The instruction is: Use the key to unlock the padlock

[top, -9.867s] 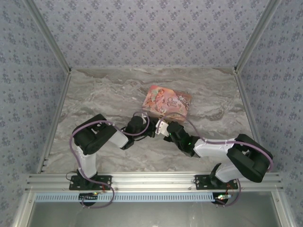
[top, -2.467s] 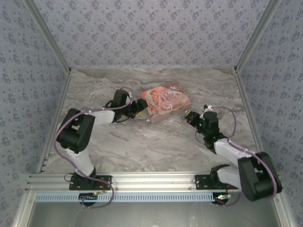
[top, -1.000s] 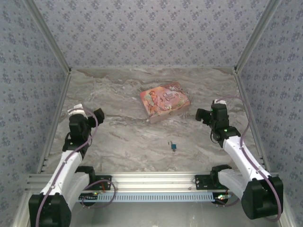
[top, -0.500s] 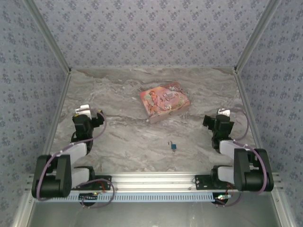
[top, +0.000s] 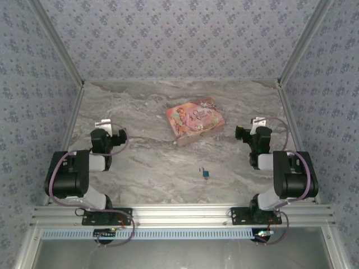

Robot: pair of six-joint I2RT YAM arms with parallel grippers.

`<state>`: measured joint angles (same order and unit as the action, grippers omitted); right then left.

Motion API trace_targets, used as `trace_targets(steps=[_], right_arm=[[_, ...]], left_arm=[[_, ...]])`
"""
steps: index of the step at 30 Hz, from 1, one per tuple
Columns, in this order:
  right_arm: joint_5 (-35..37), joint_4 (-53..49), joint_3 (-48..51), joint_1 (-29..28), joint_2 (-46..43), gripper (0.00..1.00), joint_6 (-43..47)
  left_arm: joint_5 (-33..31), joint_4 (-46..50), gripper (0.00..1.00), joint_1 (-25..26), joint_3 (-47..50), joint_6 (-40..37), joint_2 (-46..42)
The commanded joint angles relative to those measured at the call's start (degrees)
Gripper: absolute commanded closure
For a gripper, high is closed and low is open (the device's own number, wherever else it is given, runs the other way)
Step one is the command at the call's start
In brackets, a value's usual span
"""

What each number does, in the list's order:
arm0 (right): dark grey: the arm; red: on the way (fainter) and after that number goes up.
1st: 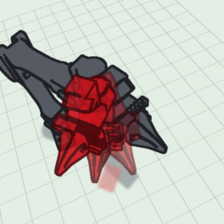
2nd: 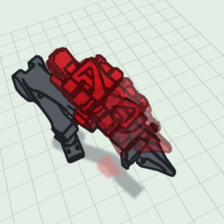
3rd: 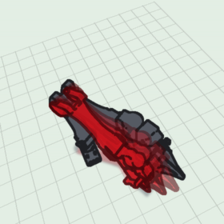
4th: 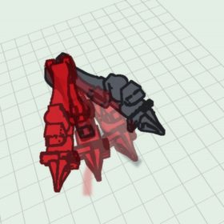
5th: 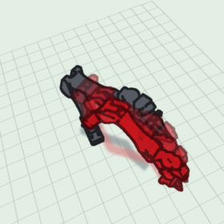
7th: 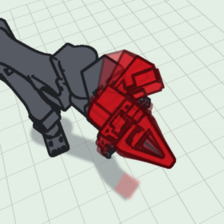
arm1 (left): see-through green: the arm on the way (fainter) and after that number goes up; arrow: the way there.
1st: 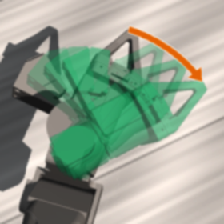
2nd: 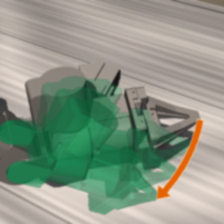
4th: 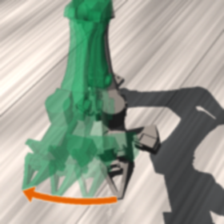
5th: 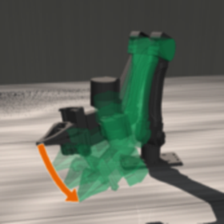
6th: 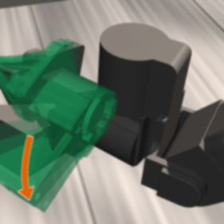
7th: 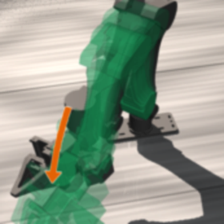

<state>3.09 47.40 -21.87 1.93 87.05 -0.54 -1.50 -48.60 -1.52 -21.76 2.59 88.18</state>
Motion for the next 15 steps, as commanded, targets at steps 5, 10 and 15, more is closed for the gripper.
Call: trace_targets(steps=[5,10,15], right_arm=[[1.21,-1.17,-0.22,-0.99,0.06,0.0,1.99],[0.95,-1.43,-0.41,-0.84,0.1,0.0,2.0],[0.03,-1.69,-0.54,-0.47,0.1,0.0,1.78]], left_arm=[[0.52,1.49,0.01,-0.56,-1.63,-0.28,-0.38],[0.43,1.49,0.01,-0.53,-1.62,-0.32,-0.37],[0.35,1.57,0.0,-0.42,-1.62,-0.31,-0.36]])
